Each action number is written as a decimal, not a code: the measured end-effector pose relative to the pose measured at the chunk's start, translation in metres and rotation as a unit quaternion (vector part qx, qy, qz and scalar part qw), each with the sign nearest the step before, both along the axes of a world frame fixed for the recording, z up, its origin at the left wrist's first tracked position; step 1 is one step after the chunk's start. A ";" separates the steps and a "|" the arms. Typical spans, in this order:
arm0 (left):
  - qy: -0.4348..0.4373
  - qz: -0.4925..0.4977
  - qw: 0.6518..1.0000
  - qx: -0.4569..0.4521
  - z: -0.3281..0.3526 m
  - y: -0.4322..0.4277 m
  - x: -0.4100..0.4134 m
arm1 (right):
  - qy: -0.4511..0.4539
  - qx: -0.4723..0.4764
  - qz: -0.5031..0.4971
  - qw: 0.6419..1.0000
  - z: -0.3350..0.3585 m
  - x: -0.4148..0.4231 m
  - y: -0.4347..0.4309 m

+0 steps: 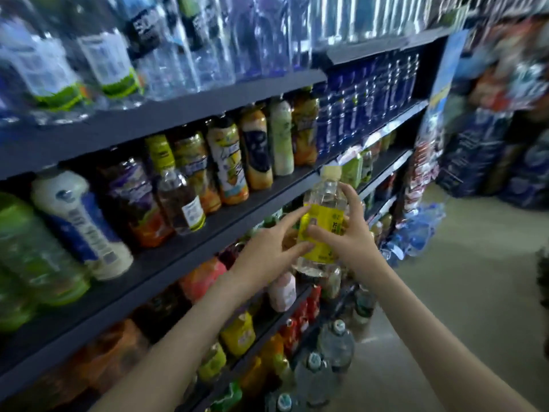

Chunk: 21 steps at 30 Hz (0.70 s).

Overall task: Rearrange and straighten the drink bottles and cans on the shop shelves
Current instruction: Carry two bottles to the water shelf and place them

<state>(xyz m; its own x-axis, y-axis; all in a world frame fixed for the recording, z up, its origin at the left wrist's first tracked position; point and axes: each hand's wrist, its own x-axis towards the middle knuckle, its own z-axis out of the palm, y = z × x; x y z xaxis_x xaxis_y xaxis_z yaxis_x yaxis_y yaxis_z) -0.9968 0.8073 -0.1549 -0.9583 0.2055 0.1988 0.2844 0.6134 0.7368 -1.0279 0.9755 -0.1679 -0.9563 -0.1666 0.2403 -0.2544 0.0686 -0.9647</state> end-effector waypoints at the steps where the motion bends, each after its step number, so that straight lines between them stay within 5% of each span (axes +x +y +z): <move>1: 0.009 -0.002 1.000 0.005 0.007 0.015 -0.021 | 0.010 -0.005 0.003 1.000 0.004 -0.021 0.016; 11: 0.091 0.037 0.994 0.040 0.044 0.181 -0.201 | 0.105 -0.025 0.035 0.994 0.055 -0.214 0.175; 21: 0.259 0.121 0.952 -0.107 0.073 0.264 -0.387 | 0.170 -0.047 0.060 0.982 0.076 -0.402 0.259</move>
